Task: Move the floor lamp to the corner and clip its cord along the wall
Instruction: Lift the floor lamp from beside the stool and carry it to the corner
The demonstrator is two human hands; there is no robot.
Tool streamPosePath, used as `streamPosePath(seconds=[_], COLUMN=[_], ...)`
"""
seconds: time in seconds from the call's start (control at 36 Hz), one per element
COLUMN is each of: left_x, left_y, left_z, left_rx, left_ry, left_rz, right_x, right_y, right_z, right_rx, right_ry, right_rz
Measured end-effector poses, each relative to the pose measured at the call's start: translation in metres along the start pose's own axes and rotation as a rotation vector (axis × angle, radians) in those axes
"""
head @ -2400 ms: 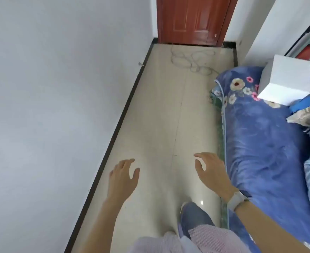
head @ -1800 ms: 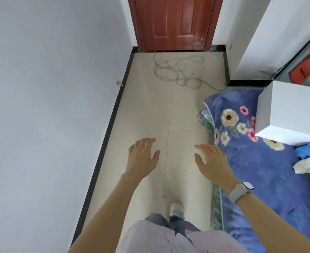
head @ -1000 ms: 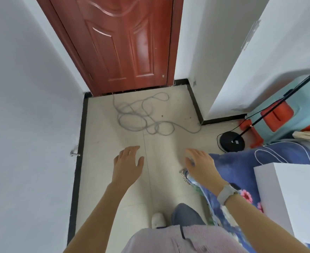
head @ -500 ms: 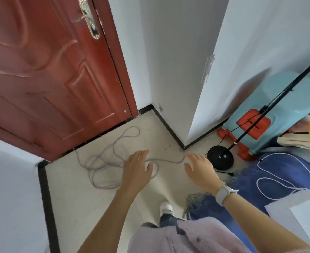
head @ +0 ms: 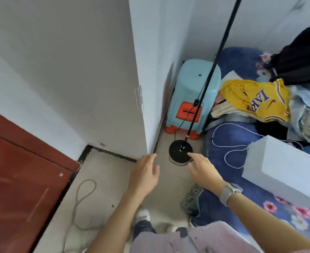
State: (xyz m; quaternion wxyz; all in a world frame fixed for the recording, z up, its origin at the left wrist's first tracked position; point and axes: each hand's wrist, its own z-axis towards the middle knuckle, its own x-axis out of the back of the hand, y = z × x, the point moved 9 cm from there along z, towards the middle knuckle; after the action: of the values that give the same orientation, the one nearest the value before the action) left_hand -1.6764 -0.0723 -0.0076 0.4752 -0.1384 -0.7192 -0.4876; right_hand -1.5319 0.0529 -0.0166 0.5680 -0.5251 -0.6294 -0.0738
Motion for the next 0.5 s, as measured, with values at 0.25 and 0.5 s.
streamPosePath(seconds=[0.25, 0.5], left_x=[-0.011, -0.025], left_y=[0.053, 0.115], left_z=[0.086, 0.186], left_rx=[-0.230, -0.244], left_ry=[-0.181, -0.226], left_rz=[-0.125, -0.267], right_x=[0.035, 0.094], right_y=[0.030, 0.066], right_z=[-0.003, 0.050], right_rx=[-0.251, -0.282], right_ry=[0.249, 0.380], right_rz=[0.239, 0.330])
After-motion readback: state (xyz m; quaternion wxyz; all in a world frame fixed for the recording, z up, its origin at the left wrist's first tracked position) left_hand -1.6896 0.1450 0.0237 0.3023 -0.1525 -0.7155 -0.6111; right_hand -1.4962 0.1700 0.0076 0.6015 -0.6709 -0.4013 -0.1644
